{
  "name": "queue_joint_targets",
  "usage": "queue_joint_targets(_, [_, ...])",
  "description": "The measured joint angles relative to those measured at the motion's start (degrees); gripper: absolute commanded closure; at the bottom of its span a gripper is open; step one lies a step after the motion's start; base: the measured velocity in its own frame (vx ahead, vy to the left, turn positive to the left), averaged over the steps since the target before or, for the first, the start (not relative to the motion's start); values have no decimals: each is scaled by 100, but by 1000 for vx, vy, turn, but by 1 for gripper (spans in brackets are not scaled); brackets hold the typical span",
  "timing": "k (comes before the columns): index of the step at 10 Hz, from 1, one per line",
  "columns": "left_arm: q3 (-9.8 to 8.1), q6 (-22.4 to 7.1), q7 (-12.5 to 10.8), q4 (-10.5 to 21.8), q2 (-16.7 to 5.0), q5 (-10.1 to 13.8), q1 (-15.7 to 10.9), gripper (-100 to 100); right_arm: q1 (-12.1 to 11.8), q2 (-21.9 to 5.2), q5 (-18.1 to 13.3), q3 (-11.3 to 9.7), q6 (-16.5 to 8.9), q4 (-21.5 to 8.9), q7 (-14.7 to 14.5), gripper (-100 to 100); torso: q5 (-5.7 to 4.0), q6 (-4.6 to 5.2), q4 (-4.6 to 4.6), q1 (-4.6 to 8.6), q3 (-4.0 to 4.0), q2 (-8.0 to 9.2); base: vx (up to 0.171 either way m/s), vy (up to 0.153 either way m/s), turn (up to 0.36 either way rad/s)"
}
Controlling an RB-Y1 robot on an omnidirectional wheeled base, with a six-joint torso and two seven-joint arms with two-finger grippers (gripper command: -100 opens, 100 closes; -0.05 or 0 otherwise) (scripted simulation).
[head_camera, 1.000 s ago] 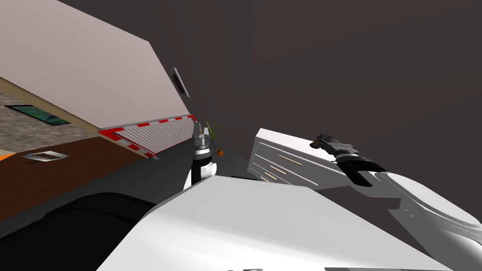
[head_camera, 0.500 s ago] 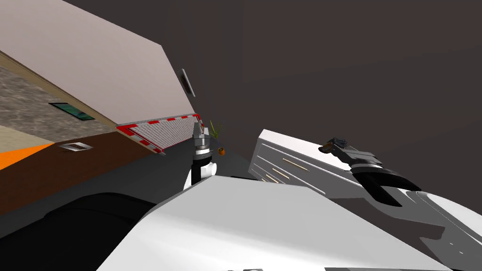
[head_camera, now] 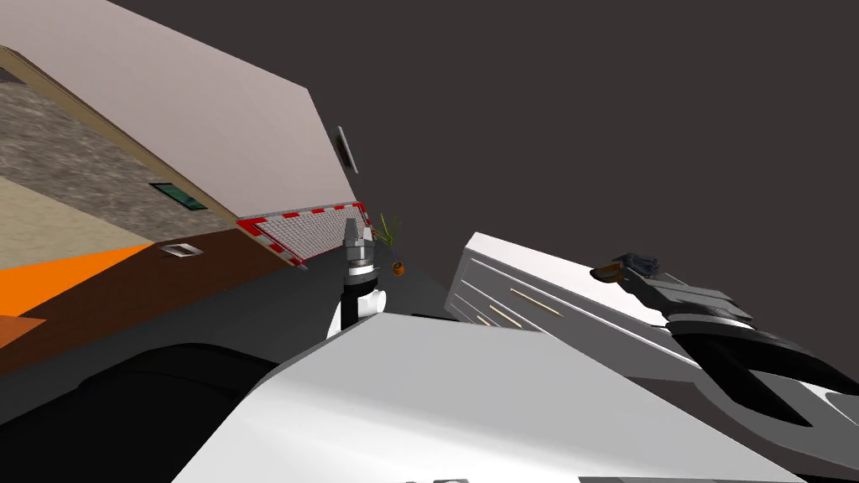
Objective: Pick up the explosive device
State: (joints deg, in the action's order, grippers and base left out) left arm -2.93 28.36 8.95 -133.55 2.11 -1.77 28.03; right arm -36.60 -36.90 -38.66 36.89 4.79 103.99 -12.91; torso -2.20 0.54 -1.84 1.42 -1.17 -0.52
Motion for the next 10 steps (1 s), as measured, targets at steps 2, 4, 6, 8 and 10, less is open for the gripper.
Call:
queue_joint_targets(2, [0,0,0,0,0,0,-1,0,-422,197,123,262,-2,335,-100,100,4,-9,1,-7,1,2,34,-15,206])
queue_joint_targets(4, [0,0,0,0,0,0,0,0,-695,300,181,535,84,412,-218,100,5,5,-1,-4,1,4,11,-7,-18])
queue_joint_targets(6, [0,0,0,0,0,0,-1,0,-1038,489,286,764,115,597,-299,100,12,-8,1,-16,4,6,25,-11,197])
queue_joint_targets(8, [0,0,0,0,0,0,0,0,-1374,617,345,1001,104,852,-400,100,13,5,-1,-16,1,3,13,-12,4])
queue_joint_targets(10, [0,0,0,0,0,0,0,0,-1522,618,361,1071,122,865,-402,0,13,-2,3,-19,5,9,0,0,-8])
